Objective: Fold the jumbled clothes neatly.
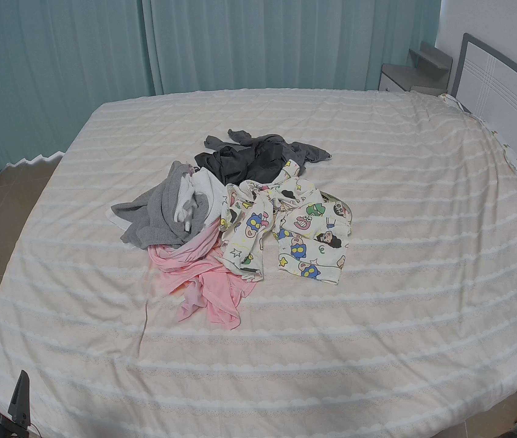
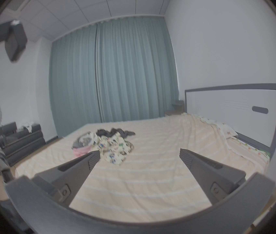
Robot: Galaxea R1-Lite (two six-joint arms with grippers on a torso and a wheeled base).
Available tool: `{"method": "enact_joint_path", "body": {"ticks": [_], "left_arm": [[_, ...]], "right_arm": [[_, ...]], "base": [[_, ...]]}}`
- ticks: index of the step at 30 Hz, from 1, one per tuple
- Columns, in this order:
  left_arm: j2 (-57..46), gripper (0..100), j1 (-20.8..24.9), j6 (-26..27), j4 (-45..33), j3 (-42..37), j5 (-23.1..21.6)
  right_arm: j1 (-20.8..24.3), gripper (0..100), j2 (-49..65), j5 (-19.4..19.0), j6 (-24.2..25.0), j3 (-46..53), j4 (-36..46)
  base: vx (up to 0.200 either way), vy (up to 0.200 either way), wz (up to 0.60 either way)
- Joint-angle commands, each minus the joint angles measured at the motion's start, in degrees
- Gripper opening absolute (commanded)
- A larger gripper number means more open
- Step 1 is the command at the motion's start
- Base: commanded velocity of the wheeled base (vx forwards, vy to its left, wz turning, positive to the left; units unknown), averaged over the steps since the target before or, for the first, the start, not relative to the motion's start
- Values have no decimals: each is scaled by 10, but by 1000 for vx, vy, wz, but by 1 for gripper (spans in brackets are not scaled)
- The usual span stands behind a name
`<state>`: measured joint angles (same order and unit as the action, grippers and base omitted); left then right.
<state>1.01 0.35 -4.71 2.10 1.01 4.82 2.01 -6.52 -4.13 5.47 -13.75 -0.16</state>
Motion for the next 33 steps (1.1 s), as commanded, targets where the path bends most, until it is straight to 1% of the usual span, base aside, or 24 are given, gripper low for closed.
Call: {"method": "enact_joint_path", "body": {"ticks": [1,3,4,6,7,8,9,10,13,14,15,16,17,19,21,23,24,25,26,27,29,31,33], "left_arm": [[-7,100,0,0,0,-9,0],[-7,100,0,0,0,-9,0],[-7,100,0,0,-1,-9,0],[-7,100,0,0,0,-9,0],[-7,100,0,0,0,-9,0],[-7,100,0,0,0,-9,0],[-7,100,0,0,-1,-9,0],[-7,100,0,0,0,-9,0],[-7,100,0,0,0,-9,0],[-7,100,0,0,0,-9,0],[-7,100,0,0,-1,-9,0],[-7,100,0,0,-1,-9,0],[-7,100,0,0,-1,-9,0],[-7,100,0,0,0,-9,0],[-7,100,0,0,0,-9,0],[-7,100,0,0,-1,-9,0],[-7,100,0,0,-1,-9,0],[-7,100,0,0,-1,-9,0],[-7,100,0,0,-1,-9,0],[-7,100,0,0,0,-9,0],[-7,100,0,0,0,-9,0],[-7,100,0,0,0,-9,0],[-7,100,0,0,-1,-9,0]], "right_arm": [[34,100,-251,-62,38,-86,8],[34,100,-291,-69,52,-87,-1],[41,100,-365,-86,77,-91,-27],[57,100,-453,-107,101,-93,-68],[57,100,-453,-107,101,-93,-68],[68,100,-548,-117,128,-95,-115],[70,100,-578,-117,138,-97,-132],[72,100,-648,-117,157,-103,-173],[89,100,-786,-116,197,-122,-261],[98,100,-851,-113,224,-138,-310],[103,100,-875,-113,236,-144,-330],[103,100,-875,-113,236,-144,-330],[116,100,-946,-112,277,-167,-386],[122,100,-1000,-112,310,-185,-425],[130,100,-1078,-111,345,-222,-470],[135,100,-1148,-109,365,-274,-493],[135,100,-1148,-109,365,-274,-493],[141,100,-1197,-103,378,-317,-499],[144,100,-1216,-93,385,-337,-500],[144,100,-1220,-91,386,-340,-500],[153,100,-1265,-59,409,-390,-500],[157,100,-1302,-44,415,-427,-500],[163,100,-1328,-32,415,-443,-503]], "base": [[0,0,0],[0,0,0],[0,0,0],[0,0,0],[0,0,0],[0,0,0],[0,0,0],[0,0,0],[0,0,0],[0,0,0],[0,0,0],[0,0,0],[0,0,0],[0,0,0],[0,0,0],[0,0,0],[0,0,0],[0,0,0],[0,0,0],[0,0,0],[0,0,0],[0,0,0],[0,0,0]]}}
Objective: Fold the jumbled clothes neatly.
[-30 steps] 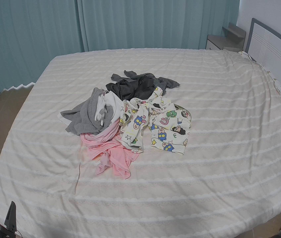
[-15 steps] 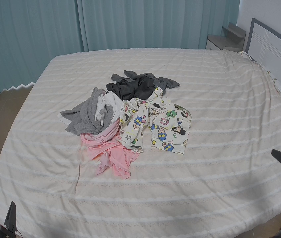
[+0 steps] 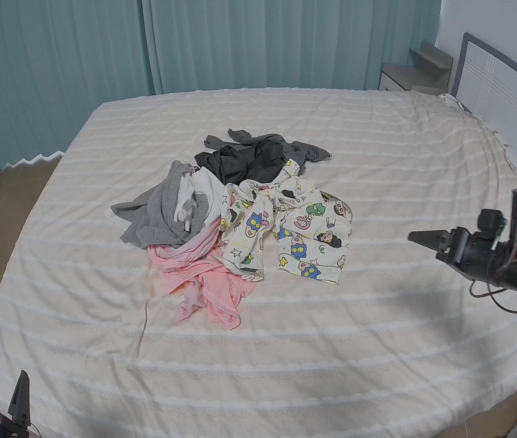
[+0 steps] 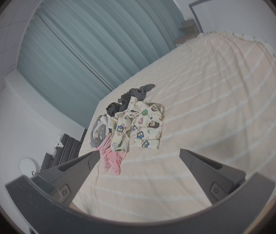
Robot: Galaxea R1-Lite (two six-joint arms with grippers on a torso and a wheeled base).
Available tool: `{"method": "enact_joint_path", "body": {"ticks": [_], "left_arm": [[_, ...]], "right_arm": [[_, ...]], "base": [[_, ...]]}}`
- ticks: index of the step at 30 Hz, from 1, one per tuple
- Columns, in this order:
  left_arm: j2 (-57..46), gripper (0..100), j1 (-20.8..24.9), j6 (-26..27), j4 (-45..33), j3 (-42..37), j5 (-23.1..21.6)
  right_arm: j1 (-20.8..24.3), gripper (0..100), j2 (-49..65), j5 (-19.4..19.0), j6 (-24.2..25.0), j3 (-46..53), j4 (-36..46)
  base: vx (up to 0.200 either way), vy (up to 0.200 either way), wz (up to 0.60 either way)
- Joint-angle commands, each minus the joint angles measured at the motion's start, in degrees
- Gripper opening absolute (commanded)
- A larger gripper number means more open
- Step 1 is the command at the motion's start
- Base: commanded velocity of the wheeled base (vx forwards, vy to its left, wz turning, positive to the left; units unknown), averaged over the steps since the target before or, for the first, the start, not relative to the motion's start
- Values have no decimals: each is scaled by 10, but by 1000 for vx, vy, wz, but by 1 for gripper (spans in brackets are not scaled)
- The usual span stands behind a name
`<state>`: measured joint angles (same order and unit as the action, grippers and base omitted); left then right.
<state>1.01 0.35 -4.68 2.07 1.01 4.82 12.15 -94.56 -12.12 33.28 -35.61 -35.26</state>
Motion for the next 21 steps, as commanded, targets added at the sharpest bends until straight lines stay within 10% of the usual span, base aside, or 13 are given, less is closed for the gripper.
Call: {"method": "enact_joint_path", "body": {"ticks": [1,21], "left_arm": [[-7,100,0,0,-1,-9,0],[-7,100,0,-1,-1,-9,0]], "right_arm": [[63,100,-458,54,137,-235,-156],[90,100,-519,100,139,-336,-166]], "base": [[0,0,0],[0,0,0]]}}
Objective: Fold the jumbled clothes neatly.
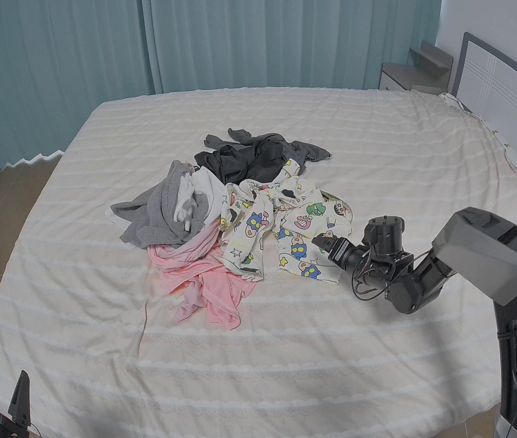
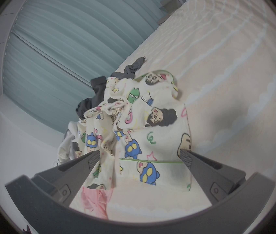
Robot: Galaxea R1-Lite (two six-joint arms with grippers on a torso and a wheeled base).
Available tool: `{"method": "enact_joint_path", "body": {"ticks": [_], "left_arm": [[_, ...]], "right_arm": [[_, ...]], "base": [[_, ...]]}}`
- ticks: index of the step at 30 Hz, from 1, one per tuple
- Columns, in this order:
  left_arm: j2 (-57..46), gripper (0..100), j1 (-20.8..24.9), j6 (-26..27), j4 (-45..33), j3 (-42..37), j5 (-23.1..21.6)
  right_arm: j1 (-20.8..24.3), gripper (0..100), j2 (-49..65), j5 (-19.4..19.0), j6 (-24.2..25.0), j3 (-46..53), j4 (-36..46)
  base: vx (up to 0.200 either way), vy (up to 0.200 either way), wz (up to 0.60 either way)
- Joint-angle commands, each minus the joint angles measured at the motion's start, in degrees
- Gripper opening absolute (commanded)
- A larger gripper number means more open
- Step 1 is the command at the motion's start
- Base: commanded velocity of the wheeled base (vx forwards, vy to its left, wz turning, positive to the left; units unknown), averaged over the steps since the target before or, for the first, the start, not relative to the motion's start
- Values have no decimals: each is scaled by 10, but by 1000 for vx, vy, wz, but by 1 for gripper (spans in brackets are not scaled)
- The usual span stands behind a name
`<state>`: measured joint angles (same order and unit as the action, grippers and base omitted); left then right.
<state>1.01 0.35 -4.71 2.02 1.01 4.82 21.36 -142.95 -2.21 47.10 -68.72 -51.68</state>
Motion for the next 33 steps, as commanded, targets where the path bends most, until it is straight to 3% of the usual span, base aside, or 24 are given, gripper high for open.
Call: {"method": "enact_joint_path", "body": {"ticks": [1,12,21,33], "left_arm": [[-7,100,0,0,1,-9,0],[-7,100,0,0,1,-9,0],[-7,100,0,0,0,-9,0],[-7,100,0,0,1,-9,0]], "right_arm": [[-5,100,-34,2,1,-5,-3],[-18,100,-6,2,0,23,-40],[-25,100,-12,23,-3,15,-39],[3,100,-79,34,-3,-67,-38]], "base": [[0,0,0],[0,0,0],[0,0,0],[0,0,0]]}}
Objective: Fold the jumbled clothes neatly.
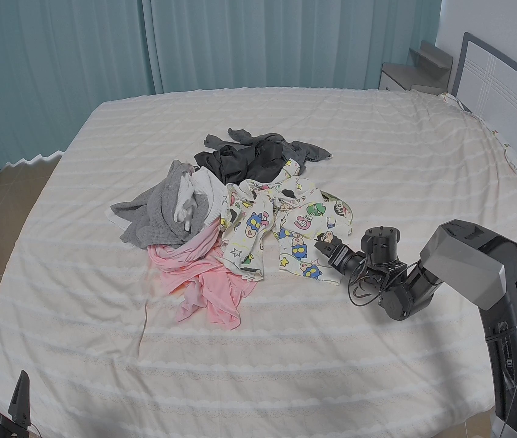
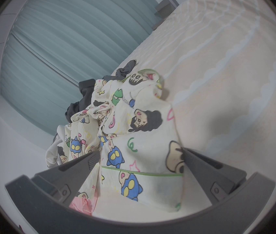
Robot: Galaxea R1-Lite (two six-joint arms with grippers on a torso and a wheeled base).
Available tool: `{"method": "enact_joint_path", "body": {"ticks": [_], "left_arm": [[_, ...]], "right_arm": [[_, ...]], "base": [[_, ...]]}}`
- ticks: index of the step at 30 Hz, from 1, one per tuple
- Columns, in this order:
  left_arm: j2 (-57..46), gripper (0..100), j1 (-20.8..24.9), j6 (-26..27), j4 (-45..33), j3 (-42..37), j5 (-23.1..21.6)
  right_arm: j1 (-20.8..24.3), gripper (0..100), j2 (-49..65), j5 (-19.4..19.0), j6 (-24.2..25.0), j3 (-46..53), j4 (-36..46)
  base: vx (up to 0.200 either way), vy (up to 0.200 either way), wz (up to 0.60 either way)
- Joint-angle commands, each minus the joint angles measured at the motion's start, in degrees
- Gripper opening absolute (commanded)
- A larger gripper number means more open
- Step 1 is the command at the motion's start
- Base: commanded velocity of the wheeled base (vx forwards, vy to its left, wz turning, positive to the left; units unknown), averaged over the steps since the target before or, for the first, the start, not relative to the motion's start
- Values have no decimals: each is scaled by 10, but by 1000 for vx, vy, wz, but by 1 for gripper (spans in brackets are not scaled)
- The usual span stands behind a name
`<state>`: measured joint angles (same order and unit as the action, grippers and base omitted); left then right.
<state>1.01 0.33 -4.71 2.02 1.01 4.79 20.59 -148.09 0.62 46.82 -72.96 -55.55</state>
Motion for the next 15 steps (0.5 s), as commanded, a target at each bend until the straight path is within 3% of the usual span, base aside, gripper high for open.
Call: {"method": "enact_joint_path", "body": {"ticks": [1,7,8,15], "left_arm": [[-7,100,0,0,1,-9,0],[-7,100,0,0,1,-9,0],[-7,100,0,0,1,-9,0],[-7,100,0,0,1,-9,0]], "right_arm": [[12,100,-32,10,-1,-30,0],[17,100,-49,29,-1,-60,-1],[17,0,-50,34,-1,-68,0],[17,0,-36,37,-2,-48,-5]], "base": [[0,0,0],[0,0,0],[0,0,0],[0,0,0]]}}
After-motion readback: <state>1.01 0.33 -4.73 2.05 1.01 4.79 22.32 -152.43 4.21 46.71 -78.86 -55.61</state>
